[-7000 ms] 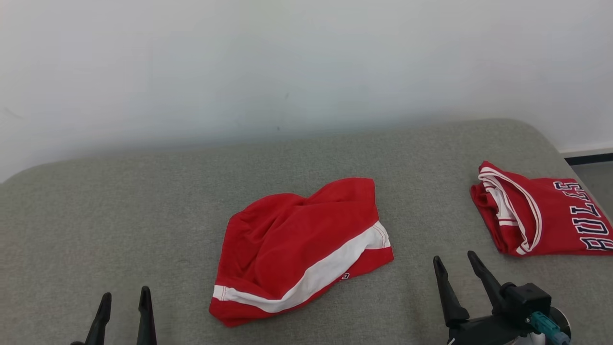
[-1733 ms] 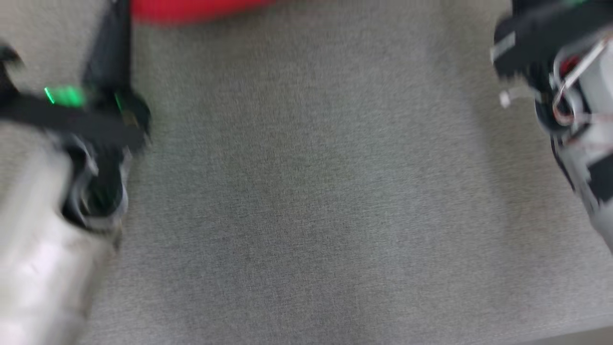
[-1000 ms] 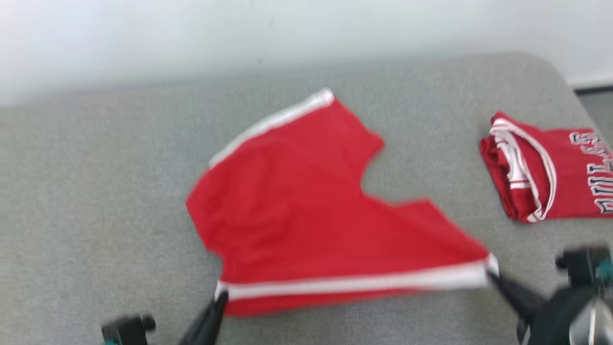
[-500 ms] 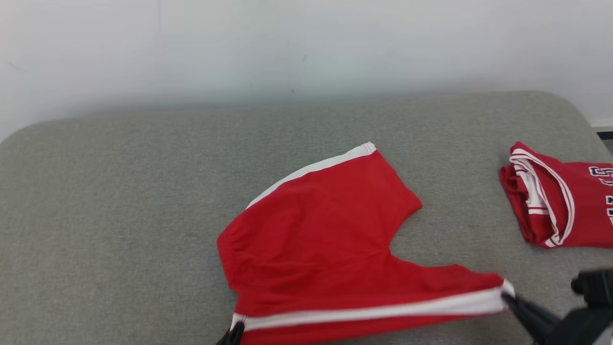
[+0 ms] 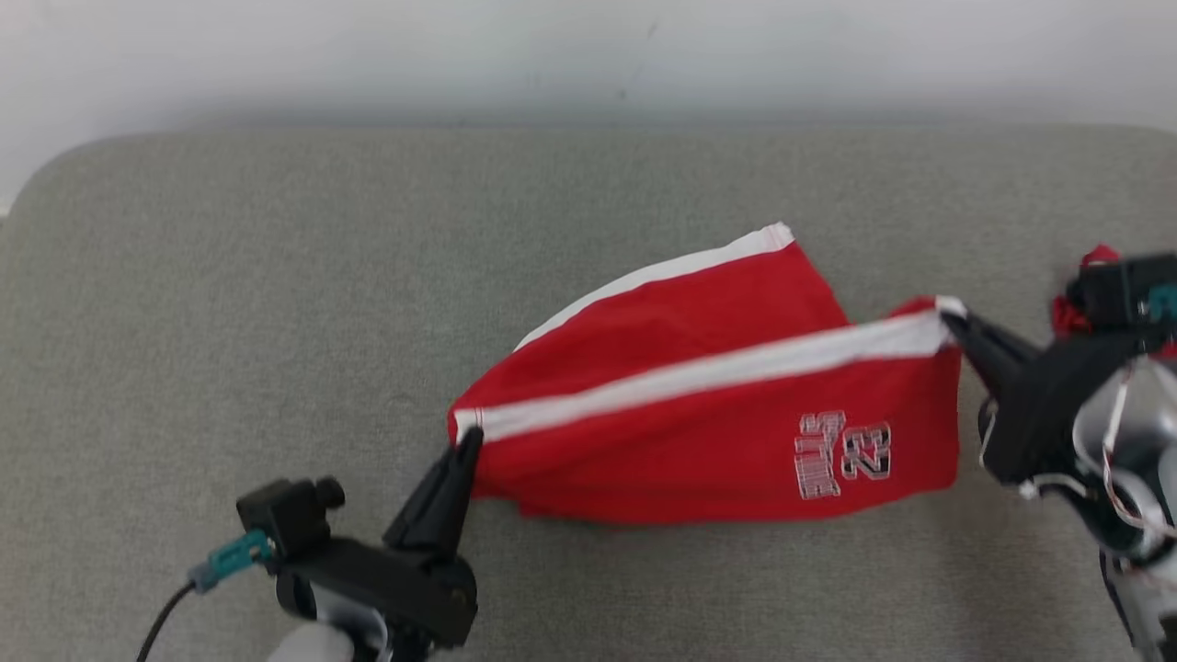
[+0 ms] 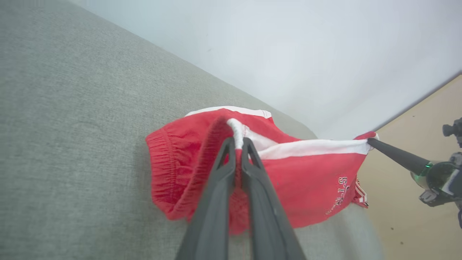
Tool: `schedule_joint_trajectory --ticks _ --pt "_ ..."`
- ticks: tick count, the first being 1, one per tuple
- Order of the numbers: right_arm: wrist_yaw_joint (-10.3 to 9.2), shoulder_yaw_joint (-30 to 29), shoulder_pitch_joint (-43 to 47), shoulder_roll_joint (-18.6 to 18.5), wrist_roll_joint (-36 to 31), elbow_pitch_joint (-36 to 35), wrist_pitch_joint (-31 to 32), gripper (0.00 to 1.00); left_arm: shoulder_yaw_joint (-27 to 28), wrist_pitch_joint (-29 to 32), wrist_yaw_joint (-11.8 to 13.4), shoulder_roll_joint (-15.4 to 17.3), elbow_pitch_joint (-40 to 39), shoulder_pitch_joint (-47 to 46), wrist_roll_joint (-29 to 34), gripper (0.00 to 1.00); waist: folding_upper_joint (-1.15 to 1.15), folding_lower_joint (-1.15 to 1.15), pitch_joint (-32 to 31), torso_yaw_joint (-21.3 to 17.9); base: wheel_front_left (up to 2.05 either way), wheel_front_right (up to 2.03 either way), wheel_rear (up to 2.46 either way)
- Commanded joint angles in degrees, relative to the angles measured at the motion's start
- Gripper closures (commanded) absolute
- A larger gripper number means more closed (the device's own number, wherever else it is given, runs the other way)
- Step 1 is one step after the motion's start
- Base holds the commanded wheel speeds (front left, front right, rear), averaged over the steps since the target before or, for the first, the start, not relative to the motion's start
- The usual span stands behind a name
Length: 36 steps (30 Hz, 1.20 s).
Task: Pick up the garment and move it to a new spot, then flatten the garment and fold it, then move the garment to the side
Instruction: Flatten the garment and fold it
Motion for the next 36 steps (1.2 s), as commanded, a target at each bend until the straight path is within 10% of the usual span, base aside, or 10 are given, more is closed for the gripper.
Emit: schedule_joint_trajectory --ticks 1,18,19,20,36 --pt "-0.15 0.4 -2.9 0.2 -1.0 2.3 -1.1 1.00 0.6 -0.4 0.3 -0.6 0.9 -1.8 0.9 1.00 -0.01 -0.01 3.2 2.1 0.00 0.00 0.00" --pt "-0.16 7.5 -30.7 3.7 -8.8 33.5 -16.5 1.00 2.5 -1.0 3.2 -8.3 12.4 -17.9 3.5 0.98 -0.01 -0.01 13.7 7.1 0.00 0.00 0.00" --pt "-0.15 7.8 -31.5 3.9 -8.6 34.7 -17.1 0.60 2.6 -1.1 3.2 -8.6 12.8 -18.2 3.3 0.17 -0.01 -0.01 13.8 7.2 0.00 0.00 0.00" --pt "-0.16 8.3 -32.2 4.2 -8.4 35.6 -17.8 0.00 2.8 -1.1 3.1 -8.8 13.1 -18.6 3.4 0.00 -0.01 -0.01 13.8 7.2 0.00 0.00 0.00" --pt "-0.15 15.0 -31.1 2.7 1.0 42.3 -17.7 0.00 16.4 -1.3 1.9 -9.7 3.7 -9.8 19.8 0.00 -0.01 -0.01 8.1 6.3 0.00 0.00 0.00"
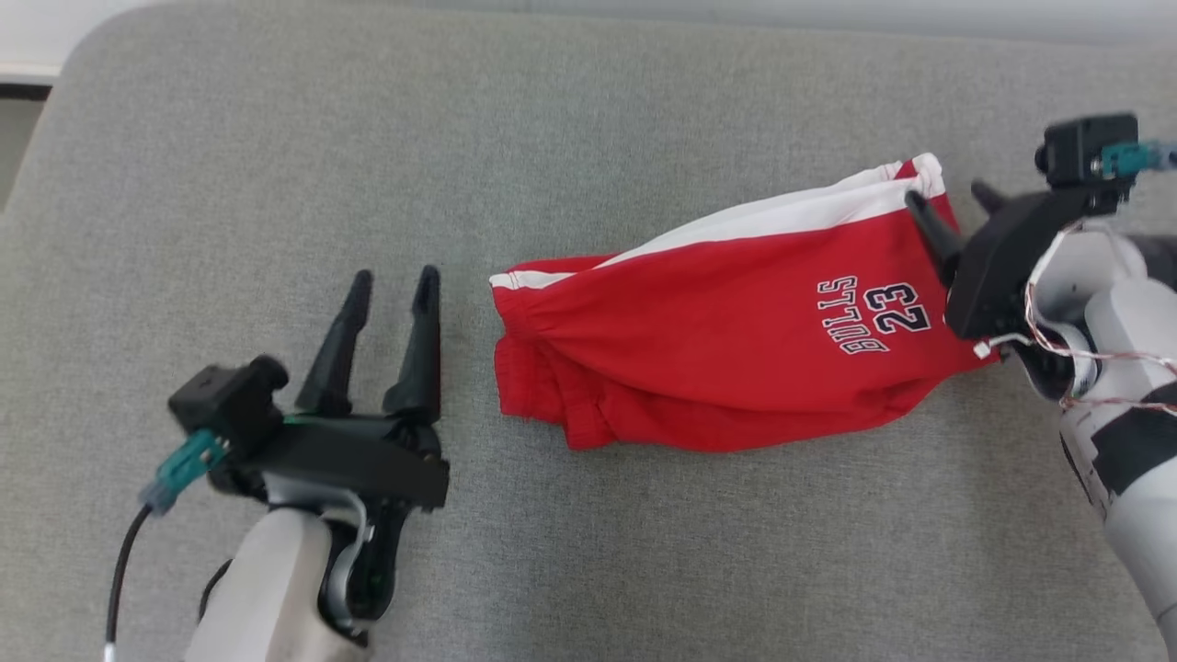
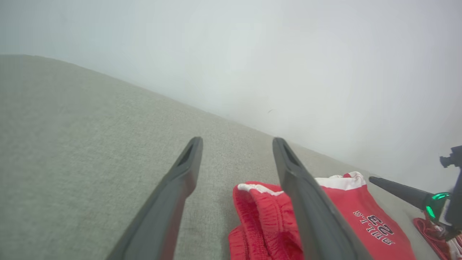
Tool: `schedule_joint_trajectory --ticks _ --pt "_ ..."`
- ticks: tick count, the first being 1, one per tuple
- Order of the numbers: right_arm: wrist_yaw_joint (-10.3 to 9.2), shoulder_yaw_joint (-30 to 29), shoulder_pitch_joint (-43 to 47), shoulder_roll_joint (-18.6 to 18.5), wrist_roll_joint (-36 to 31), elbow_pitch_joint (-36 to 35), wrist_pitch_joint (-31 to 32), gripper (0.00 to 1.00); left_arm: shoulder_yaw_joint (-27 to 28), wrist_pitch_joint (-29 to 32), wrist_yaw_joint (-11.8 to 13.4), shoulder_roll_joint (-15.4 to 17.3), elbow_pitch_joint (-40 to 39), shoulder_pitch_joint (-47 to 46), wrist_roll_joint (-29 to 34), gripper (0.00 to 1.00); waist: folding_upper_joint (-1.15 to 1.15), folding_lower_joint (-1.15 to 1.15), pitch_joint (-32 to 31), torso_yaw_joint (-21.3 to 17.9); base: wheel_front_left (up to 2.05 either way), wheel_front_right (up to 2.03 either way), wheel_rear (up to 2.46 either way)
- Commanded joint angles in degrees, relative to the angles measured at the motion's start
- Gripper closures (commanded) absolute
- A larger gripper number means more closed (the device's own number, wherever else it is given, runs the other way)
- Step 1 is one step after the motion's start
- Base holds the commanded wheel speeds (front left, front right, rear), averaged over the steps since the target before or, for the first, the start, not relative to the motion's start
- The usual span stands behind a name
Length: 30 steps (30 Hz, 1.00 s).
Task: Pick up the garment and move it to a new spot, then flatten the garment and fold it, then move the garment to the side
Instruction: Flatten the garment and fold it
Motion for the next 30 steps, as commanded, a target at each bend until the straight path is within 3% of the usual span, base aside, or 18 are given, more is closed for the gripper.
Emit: schedule_joint_trajectory --ticks 1,8,12,18,28,29,30 --pt "-0.15 -0.1 0.7 -0.2 0.9 0.3 0.3 0.00 0.6 -0.1 -0.3 0.0 -0.8 1.4 1.3 0.00 -0.01 0.00 -1.4 -0.3 0.00 0.00 0.00" --pt "-0.16 -0.5 3.4 -0.6 4.1 3.1 3.0 0.00 6.8 0.0 -2.0 -0.2 -7.9 10.3 12.8 0.00 -0.01 0.00 -2.4 0.5 0.00 0.00 0.00" --pt "-0.16 -1.2 3.9 -0.9 4.5 5.0 3.0 0.00 9.2 0.0 -2.9 -0.3 -9.3 13.7 16.0 0.00 -0.01 0.00 -2.2 1.5 0.00 0.00 0.00" --pt "-0.16 -2.9 3.9 -0.5 4.6 8.8 3.1 0.00 12.2 0.0 -3.5 -1.2 -10.1 17.6 17.3 0.00 -0.01 0.00 -1.6 3.4 0.00 0.00 0.00" --pt "0.06 -1.3 6.7 3.4 4.6 13.6 7.5 0.00 12.7 0.0 -3.8 -2.0 -9.8 21.5 18.7 0.00 -0.01 0.00 -1.9 5.2 0.00 0.00 0.00" --pt "0.07 -1.0 7.0 3.7 4.8 13.5 7.8 0.11 12.7 0.0 -3.8 -2.0 -9.7 21.7 18.7 0.00 -0.01 0.00 -2.0 5.2 0.00 0.00 0.00" --pt "0.15 -0.9 7.3 4.0 4.9 13.5 7.9 0.55 12.8 0.0 -3.8 -2.0 -9.7 21.8 18.7 0.00 -0.01 0.00 -2.0 5.3 0.00 0.00 0.00"
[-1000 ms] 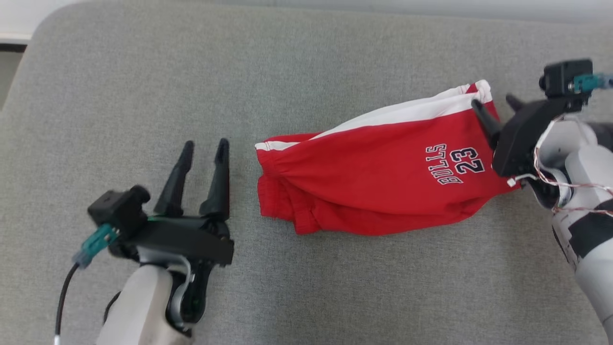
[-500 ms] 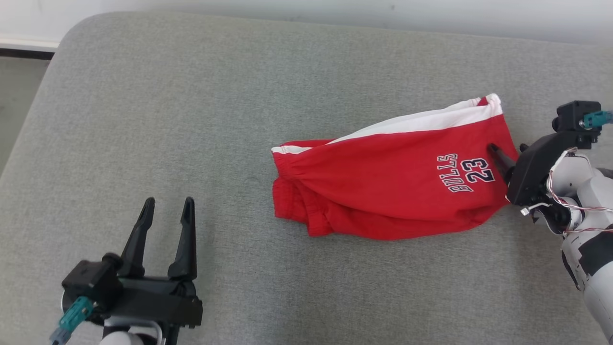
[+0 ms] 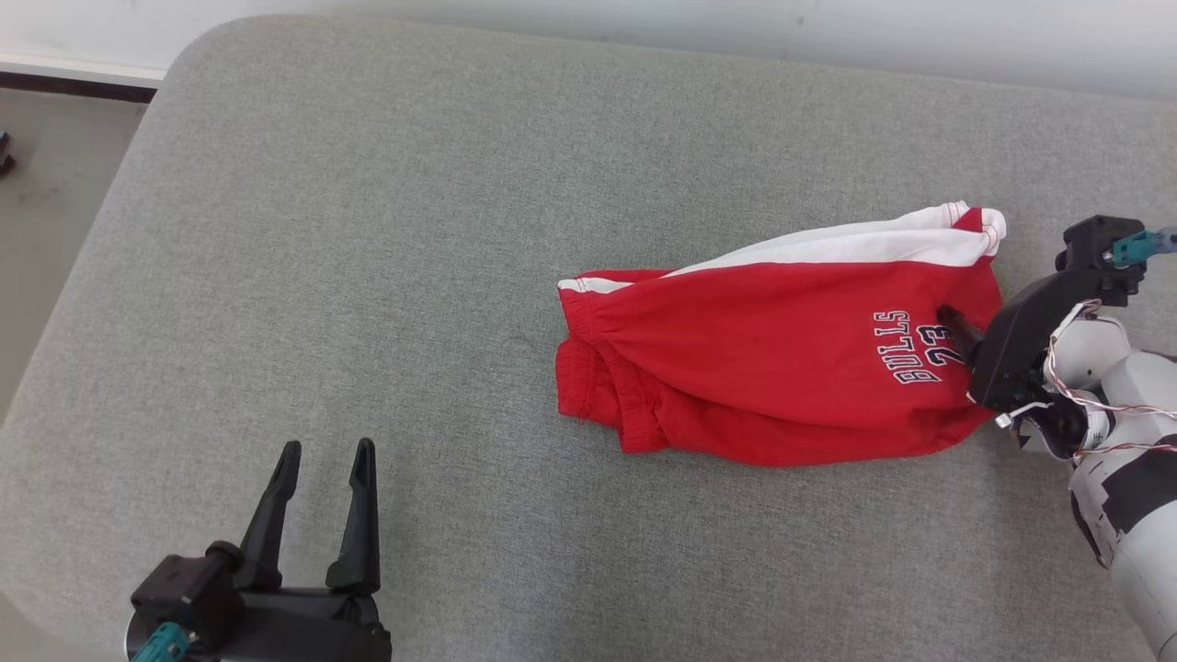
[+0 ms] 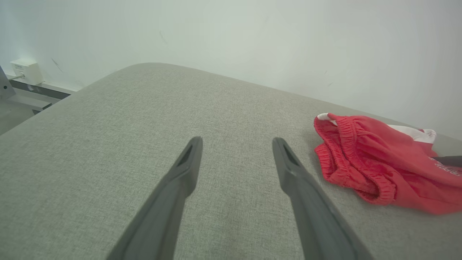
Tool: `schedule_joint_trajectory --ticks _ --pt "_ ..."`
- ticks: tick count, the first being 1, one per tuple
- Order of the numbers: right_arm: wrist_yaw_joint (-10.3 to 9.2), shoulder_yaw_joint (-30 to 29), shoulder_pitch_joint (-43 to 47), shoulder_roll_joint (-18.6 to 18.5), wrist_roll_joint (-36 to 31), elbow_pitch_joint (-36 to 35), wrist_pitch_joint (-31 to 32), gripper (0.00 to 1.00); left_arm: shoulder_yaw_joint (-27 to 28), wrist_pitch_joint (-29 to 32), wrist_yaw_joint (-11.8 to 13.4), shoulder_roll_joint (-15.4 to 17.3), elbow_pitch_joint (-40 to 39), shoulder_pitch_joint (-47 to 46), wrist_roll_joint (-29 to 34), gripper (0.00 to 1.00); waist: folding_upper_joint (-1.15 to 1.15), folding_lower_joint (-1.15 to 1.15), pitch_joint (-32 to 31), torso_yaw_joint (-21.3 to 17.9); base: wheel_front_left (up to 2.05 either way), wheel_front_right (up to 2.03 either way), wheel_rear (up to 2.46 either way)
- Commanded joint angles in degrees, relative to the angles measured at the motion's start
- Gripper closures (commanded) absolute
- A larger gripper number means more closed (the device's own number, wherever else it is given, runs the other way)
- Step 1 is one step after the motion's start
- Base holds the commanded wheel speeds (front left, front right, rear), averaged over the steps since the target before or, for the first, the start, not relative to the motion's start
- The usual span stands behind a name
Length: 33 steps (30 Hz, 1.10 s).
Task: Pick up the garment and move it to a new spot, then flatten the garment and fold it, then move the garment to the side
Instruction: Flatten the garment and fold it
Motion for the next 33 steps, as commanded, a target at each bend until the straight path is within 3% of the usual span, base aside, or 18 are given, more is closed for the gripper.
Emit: schedule_joint_trajectory --ticks 1,2,10,33 --pt "0.52 1.5 4.1 3.2 0.7 1.3 1.8 0.95 0.2 0.0 0.1 -0.2 0.1 0.8 0.4 0.00 0.01 0.01 -0.1 0.1 0.00 0.00 0.00" --pt "0.51 1.6 4.2 3.1 0.5 1.5 1.6 1.00 0.2 0.0 0.0 -0.2 0.1 0.8 0.3 0.00 0.01 0.01 -0.2 0.2 0.00 0.00 0.00" --pt "0.13 0.1 2.7 -0.3 -2.3 4.1 -3.8 1.00 -0.4 0.0 0.0 -0.2 -0.3 1.0 -0.2 0.00 0.01 0.01 -0.6 0.0 0.00 0.00 0.00" --pt "0.19 -1.8 4.1 -6.8 -8.7 7.3 -14.3 1.00 0.3 0.0 0.0 -0.4 1.1 3.6 -1.2 0.00 0.01 0.01 -8.4 -6.1 0.00 0.00 0.00"
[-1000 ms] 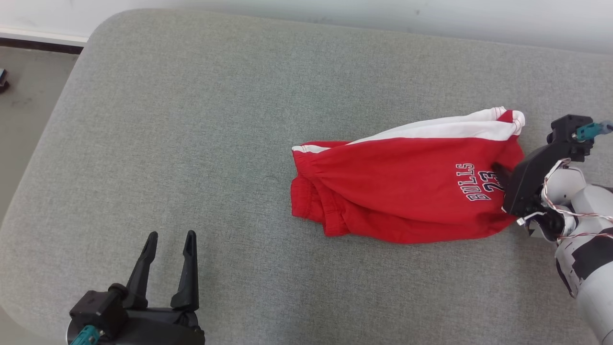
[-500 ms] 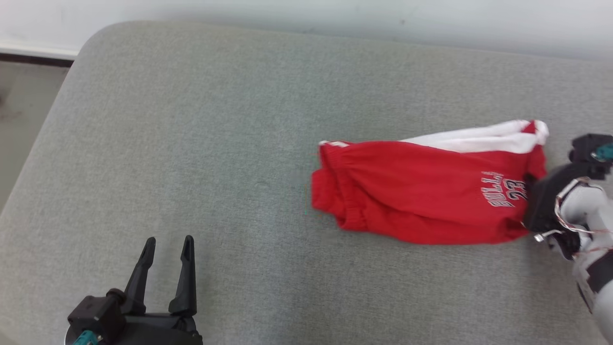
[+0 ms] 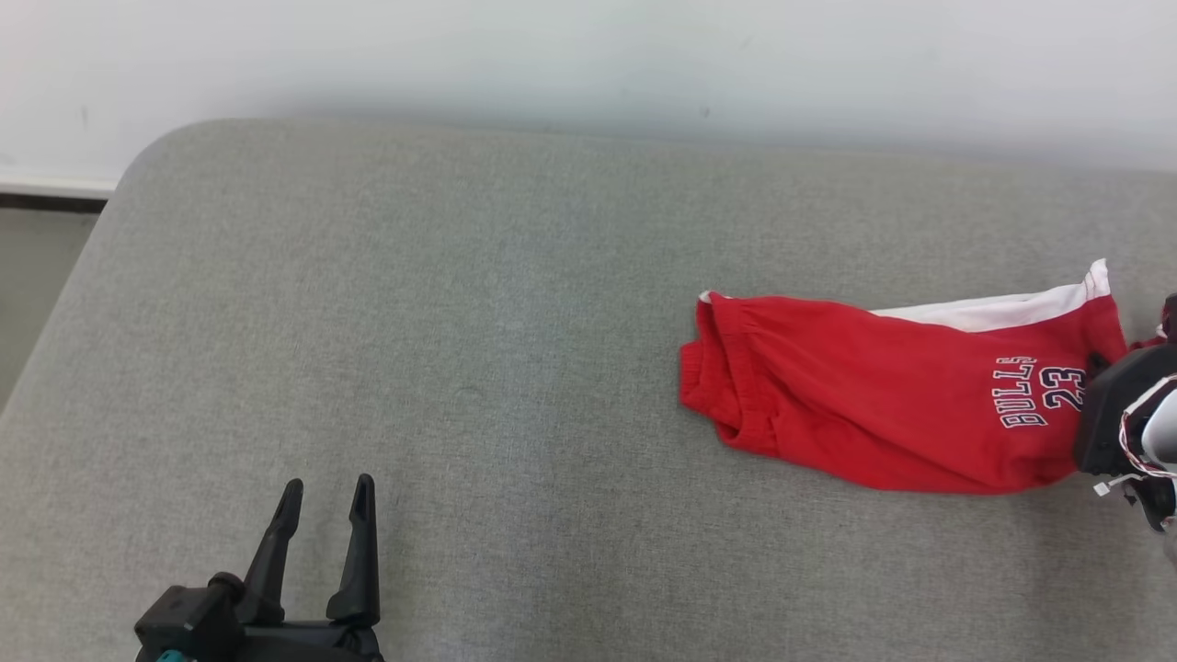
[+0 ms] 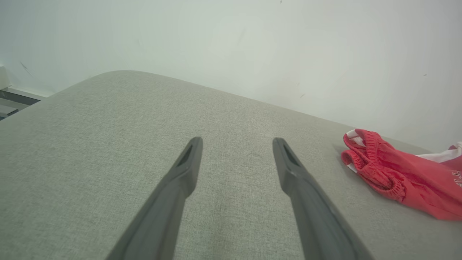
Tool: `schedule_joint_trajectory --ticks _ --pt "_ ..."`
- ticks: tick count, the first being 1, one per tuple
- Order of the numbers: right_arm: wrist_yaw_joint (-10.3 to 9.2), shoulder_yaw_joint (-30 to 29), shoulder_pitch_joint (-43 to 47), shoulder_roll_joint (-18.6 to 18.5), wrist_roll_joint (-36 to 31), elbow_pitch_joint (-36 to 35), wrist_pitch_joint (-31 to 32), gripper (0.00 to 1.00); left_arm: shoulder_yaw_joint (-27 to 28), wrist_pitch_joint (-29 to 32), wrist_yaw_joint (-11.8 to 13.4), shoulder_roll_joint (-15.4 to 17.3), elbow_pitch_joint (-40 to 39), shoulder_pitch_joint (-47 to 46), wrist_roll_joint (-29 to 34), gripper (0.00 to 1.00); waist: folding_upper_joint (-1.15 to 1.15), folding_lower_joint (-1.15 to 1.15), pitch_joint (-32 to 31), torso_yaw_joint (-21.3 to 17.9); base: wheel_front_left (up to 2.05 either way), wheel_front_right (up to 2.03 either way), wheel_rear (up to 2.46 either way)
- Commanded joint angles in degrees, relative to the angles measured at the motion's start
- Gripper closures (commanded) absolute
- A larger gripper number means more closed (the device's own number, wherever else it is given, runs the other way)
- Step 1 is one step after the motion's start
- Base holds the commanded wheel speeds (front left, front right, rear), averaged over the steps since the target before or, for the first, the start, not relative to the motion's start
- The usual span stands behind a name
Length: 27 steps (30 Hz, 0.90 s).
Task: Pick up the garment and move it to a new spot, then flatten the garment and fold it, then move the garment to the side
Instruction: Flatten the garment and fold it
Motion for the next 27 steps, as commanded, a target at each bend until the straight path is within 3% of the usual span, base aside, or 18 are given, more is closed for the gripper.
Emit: schedule_joint_trajectory --ticks 1,9,18,27 --pt "-0.18 0.4 0.6 -0.5 -0.9 -0.3 -0.6 1.00 -0.2 0.0 0.1 0.0 0.2 0.6 -0.6 0.00 -0.01 -0.01 -1.1 -0.8 0.00 0.00 0.00" --pt "-0.18 3.4 0.0 3.7 -2.4 -6.1 -0.3 1.00 -0.3 0.0 0.4 0.0 0.3 1.4 -1.5 0.00 -0.01 -0.01 -2.3 -0.8 0.00 0.00 0.00" --pt "-0.18 9.9 0.4 8.8 -1.9 -15.1 5.4 1.00 -1.6 0.0 1.0 0.0 -0.2 1.3 -2.6 0.00 -0.01 -0.01 -2.6 1.7 0.00 0.00 0.00" --pt "-0.18 12.2 1.2 14.5 -2.0 -15.6 8.3 1.00 -1.8 0.0 0.9 0.0 0.0 1.4 -2.7 0.00 -0.01 -0.01 -2.6 3.1 0.00 0.00 0.00"
